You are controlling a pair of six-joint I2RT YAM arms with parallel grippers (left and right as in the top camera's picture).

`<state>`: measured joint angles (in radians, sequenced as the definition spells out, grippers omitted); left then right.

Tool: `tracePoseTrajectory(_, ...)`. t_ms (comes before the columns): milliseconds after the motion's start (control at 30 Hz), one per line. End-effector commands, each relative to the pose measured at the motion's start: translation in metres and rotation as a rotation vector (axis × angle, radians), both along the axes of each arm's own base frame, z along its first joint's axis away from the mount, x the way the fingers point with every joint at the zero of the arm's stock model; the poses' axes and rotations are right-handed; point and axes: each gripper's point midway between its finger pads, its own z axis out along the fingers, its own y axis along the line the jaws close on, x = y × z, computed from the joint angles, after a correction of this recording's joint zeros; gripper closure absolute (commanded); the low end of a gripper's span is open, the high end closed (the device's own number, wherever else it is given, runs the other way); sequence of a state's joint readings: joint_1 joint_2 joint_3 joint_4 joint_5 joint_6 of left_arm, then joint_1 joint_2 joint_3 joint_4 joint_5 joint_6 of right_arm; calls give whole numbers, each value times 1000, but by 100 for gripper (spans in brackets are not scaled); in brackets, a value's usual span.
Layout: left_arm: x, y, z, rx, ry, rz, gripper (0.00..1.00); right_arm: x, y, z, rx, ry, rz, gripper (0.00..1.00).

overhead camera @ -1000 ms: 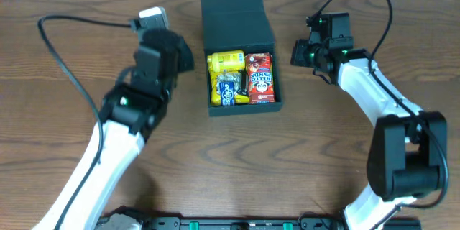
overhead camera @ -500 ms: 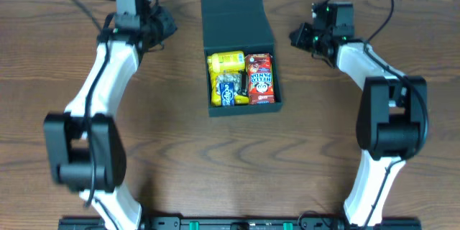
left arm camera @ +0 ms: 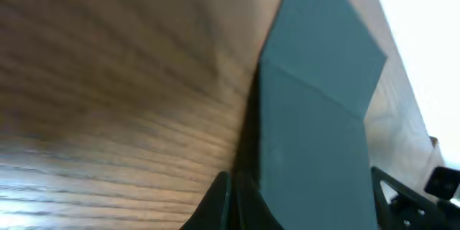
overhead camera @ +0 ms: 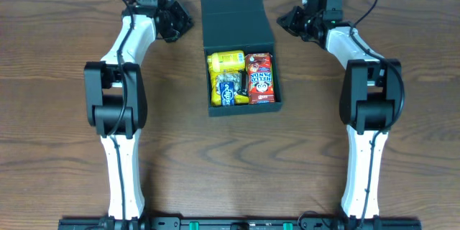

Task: Pack container
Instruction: 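Grip the lid with both grippers and fold it down toward the near side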

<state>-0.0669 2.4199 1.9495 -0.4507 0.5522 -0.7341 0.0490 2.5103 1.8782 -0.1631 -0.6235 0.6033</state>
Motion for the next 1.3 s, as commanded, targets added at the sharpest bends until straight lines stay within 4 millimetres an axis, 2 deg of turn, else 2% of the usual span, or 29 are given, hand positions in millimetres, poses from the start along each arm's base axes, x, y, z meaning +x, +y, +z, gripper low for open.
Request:
tracePoseTrajectory(0, 0, -9, -1, -79, 40, 2, 94, -1, 15, 6, 48, 13, 27, 98)
tracePoseTrajectory(333, -8, -21, -4, -156, 88, -21, 94, -12, 45, 10, 87, 15, 108, 98)
tracePoseTrajectory(633, -7, -30, 5, -210, 63, -56, 94, -18, 52, 17, 133, 14, 154, 99)
tracePoseTrajectory(767, -3, -36, 14, -252, 28, -89, 94, -16, 55, 34, 194, -51, 213, 98)
tracePoseTrajectory(1000, 0, -40, 41, -255, -56, -162, 94, -19, 52, 77, 313, -202, 353, 98)
tracePoseTrajectory(1267, -4, -40, 104, -199, -222, -252, 94, -46, 54, 115, 439, -253, 535, 99)
